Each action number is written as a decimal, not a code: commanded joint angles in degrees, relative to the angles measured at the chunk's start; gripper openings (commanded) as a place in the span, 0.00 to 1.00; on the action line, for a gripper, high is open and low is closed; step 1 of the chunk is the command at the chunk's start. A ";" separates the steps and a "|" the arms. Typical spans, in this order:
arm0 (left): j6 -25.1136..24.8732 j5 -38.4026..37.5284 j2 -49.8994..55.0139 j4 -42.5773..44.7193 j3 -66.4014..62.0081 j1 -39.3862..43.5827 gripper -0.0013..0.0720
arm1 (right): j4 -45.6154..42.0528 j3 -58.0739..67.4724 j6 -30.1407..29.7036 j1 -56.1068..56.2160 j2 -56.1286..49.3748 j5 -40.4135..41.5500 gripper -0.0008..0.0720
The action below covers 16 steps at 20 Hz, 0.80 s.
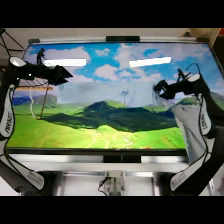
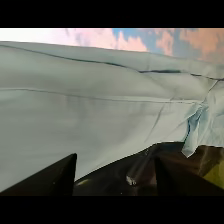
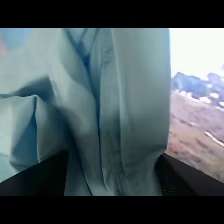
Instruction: Fold the shirts.
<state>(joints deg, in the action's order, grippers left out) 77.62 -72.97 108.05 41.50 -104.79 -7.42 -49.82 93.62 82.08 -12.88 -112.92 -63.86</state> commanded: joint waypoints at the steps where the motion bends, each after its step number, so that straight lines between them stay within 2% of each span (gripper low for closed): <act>1: 0.02 -0.15 -0.24 0.00 -0.07 0.42 0.83 | 7.74 0.00 -3.23 -0.04 -1.07 -0.72 0.96; 6: 0.04 -0.17 -0.48 -0.02 -0.07 0.44 0.81 | 6.56 -0.02 -6.03 3.39 -1.07 -2.05 0.96; 7: 0.04 -0.17 -0.48 -0.04 -0.07 0.44 0.81 | 6.21 -0.02 -6.38 4.31 -1.07 -1.79 0.93; 8: 0.04 -0.17 -0.48 -0.17 -0.04 0.52 0.81 | 6.21 0.00 -6.60 5.09 -1.07 -1.60 0.66; 9: 0.04 -0.17 -0.48 -0.20 -0.07 0.66 0.76 | 6.38 0.00 -6.58 5.64 -1.07 -1.51 0.45; 10: 0.04 -0.20 -0.48 -0.20 -0.04 0.81 0.74 | 6.73 0.13 -6.91 5.97 -1.03 -1.99 0.30; 11: 0.04 -0.20 -0.48 -0.20 -0.04 1.05 0.74 | 6.67 0.63 -7.43 5.95 -1.01 -3.23 0.08; 14: 0.04 -0.22 -0.48 -0.42 -0.04 1.68 0.74 | 6.71 3.96 -7.39 4.76 -0.20 -7.69 0.08; 15: 0.04 -0.59 -0.46 -1.20 -0.04 2.08 0.58 | 6.71 5.31 -7.17 4.20 0.68 -9.35 0.08; 16: 0.02 -1.18 -0.42 -2.34 -0.04 2.78 0.26 | 6.71 6.71 -6.54 3.67 1.60 -11.06 0.08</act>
<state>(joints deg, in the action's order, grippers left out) 77.67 -73.32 107.59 40.86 -104.79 -5.69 -43.35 97.36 75.13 -8.23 -112.86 -70.26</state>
